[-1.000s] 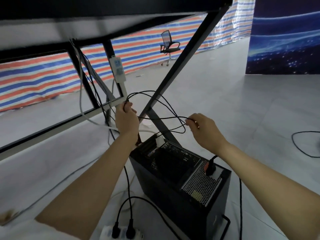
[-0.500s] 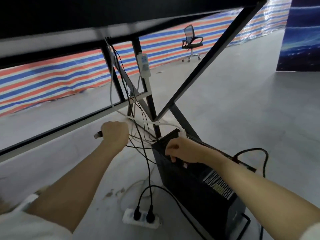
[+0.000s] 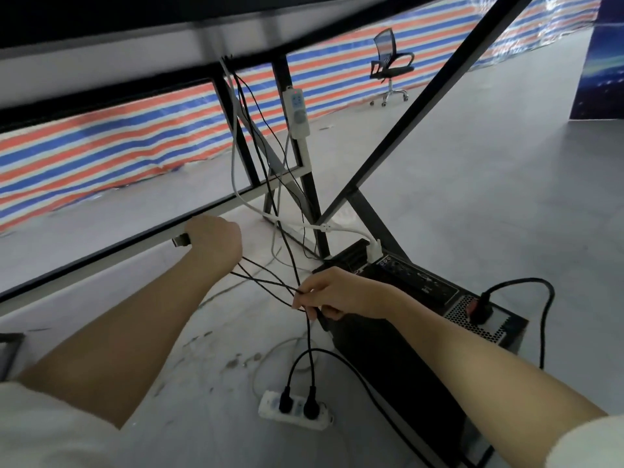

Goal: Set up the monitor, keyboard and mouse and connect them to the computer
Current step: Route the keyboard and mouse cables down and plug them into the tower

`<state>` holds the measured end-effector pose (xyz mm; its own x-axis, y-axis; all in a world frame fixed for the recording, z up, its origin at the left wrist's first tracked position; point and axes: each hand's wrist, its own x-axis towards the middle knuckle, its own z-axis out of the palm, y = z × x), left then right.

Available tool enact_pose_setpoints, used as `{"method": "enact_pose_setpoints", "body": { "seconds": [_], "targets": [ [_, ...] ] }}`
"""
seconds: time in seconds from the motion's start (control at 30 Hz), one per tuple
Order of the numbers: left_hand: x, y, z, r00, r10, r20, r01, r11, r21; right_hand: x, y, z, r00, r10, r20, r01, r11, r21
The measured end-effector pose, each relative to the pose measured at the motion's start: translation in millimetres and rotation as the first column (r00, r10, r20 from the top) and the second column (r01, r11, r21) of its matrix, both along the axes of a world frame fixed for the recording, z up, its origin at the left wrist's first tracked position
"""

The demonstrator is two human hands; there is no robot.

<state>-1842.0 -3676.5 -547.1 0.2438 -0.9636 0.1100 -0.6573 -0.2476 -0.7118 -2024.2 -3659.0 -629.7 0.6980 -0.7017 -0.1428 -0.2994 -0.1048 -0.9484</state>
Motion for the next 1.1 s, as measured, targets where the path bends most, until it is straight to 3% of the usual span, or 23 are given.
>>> {"method": "enact_pose_setpoints", "body": {
  "seconds": [0.13, 0.23, 0.3, 0.37, 0.4, 0.43, 0.5, 0.53, 0.6, 0.67, 0.77, 0.9, 0.97, 1.03, 1.1],
  "targets": [
    [10, 0, -2, 0.999, 0.031, 0.014, -0.031, 0.999, -0.022, 2, 2, -3, 0.997, 0.011, 0.078, -0.017, 0.996, 0.083],
    [24, 3, -3, 0.999, 0.003, -0.044, -0.009, 0.993, -0.121, 14, 4, -7, 0.997, 0.000, -0.072, -0.002, 1.000, -0.027],
    [23, 7, -17, 0.981, -0.033, -0.189, 0.006, 0.990, -0.140, 18, 4, -18, 0.965, -0.060, -0.256, 0.019, 0.987, -0.159],
    [22, 5, -39, 0.878, -0.031, -0.478, -0.048, 0.987, -0.152, 13, 2, -32, 0.883, -0.221, -0.413, 0.059, 0.927, -0.369],
    [23, 1, -51, 0.753, -0.020, -0.657, -0.110, 0.981, -0.157, 9, 1, -37, 0.827, -0.330, -0.455, 0.092, 0.878, -0.469],
    [23, -4, -61, 0.576, -0.012, -0.818, -0.181, 0.973, -0.141, 3, 1, -42, 0.773, -0.441, -0.455, 0.150, 0.825, -0.544],
    [18, -10, -76, 0.168, -0.034, -0.985, -0.316, 0.945, -0.087, -8, 1, -49, 0.674, -0.608, -0.420, 0.288, 0.739, -0.609],
    [15, -9, -81, -0.028, -0.057, -0.998, -0.383, 0.923, -0.042, -13, 0, -51, 0.621, -0.657, -0.427, 0.319, 0.710, -0.628],
    [7, -5, -88, -0.313, -0.110, -0.943, -0.454, 0.890, 0.047, -18, -3, -60, 0.514, -0.691, -0.508, 0.247, 0.687, -0.684],
    [2, 0, -91, -0.452, -0.184, -0.873, -0.506, 0.859, 0.081, -17, -8, -70, 0.475, -0.672, -0.568, 0.177, 0.705, -0.686],
    [12, 0, -100, -0.455, -0.372, -0.809, -0.679, 0.733, 0.045, -3, -14, -80, 0.592, -0.560, -0.580, 0.169, 0.789, -0.590],
    [47, 2, -108, -0.175, -0.630, -0.756, -0.880, 0.445, -0.167, 32, -19, -88, 0.806, -0.281, -0.521, 0.024, 0.895, -0.446],
    [54, 9, -104, -0.009, -0.714, -0.700, -0.891, 0.323, -0.318, 48, -20, -87, 0.835, -0.257, -0.486, -0.026, 0.864, -0.503],
    [53, 18, -98, 0.079, -0.771, -0.632, -0.882, 0.242, -0.405, 59, -21, -82, 0.821, -0.315, -0.477, -0.053, 0.789, -0.612],
    [49, 21, -97, 0.149, -0.739, -0.657, -0.825, 0.274, -0.495, 60, -20, -79, 0.800, -0.374, -0.469, -0.063, 0.725, -0.686]
  ]
}}
